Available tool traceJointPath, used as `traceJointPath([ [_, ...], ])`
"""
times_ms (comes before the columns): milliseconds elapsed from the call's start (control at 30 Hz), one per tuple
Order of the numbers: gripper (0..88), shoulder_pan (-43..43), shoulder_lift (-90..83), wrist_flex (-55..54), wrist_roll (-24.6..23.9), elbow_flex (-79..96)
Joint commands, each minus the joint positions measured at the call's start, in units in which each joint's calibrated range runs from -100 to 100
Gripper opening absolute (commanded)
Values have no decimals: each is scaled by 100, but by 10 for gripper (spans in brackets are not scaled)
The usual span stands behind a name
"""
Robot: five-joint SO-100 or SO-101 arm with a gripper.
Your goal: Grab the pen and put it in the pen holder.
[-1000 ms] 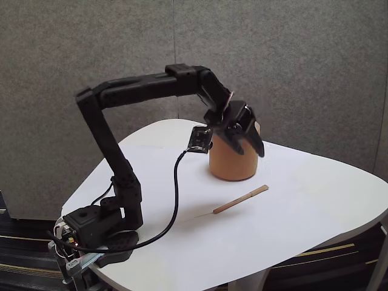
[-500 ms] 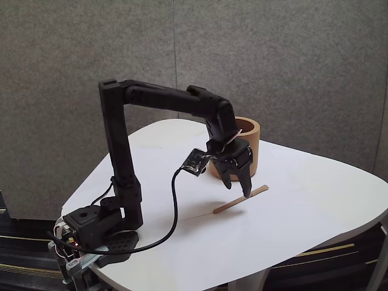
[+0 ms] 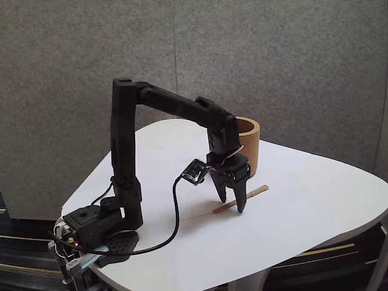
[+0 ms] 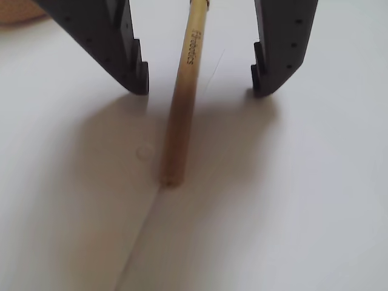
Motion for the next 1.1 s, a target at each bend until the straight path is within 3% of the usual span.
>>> traceJointPath([
  [0,234,-2,148,0,-24,-415],
  [333,223,-17,213,-42,13,-451],
  [400,125,-17,213,-42,19,-442],
  [433,27,-9,213,-42,19,-424],
  [467,0,-9,213,-42,19,-415],
  [1067,7,64,140,17,50,-415],
])
